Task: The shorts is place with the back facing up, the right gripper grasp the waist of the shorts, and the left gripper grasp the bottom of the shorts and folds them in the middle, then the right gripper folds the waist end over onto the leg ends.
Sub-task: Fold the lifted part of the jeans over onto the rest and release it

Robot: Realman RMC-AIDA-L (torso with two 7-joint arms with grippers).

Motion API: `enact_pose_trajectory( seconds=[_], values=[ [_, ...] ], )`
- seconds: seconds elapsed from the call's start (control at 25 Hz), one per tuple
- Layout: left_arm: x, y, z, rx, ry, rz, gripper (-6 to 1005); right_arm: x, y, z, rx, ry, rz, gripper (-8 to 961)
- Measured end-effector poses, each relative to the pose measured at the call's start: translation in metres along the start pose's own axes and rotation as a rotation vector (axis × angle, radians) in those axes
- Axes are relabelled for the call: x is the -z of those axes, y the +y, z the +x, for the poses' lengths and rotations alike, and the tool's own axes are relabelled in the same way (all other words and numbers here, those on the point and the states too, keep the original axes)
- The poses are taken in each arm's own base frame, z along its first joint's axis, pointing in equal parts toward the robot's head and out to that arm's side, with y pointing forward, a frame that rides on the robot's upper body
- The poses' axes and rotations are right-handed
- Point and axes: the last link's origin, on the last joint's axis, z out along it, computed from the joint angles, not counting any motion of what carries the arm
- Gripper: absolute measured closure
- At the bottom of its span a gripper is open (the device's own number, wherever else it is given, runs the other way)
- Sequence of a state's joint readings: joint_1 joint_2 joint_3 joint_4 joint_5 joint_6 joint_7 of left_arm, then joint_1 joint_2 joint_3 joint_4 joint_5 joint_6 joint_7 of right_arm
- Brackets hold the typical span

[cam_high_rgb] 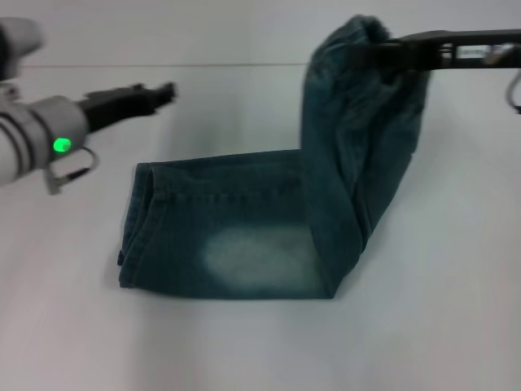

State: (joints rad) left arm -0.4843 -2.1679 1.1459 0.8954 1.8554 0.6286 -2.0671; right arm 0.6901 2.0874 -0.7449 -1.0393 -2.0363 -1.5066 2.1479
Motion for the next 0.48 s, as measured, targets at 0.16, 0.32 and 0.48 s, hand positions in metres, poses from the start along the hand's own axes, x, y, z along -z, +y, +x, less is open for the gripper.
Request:
enact_pose_trajectory(
  seconds=[0.16,0.32,0.48],
  values=[
    [0.017,-0.025,0.005,0.017,0.057,0.074,444,-0.028,0.012,-0.004,0.016,0.044,-0.047,852],
    [0.027,-0.041,0.005,0.017,0.081,0.123,445,-0.059,0.028,-0.006,0.038,0.102,-0.086,852],
    [0.033,-0.05,0.002,0.012,0.085,0.148,445,-0.089,0.043,-0.005,0.062,0.177,-0.133,852]
  ],
)
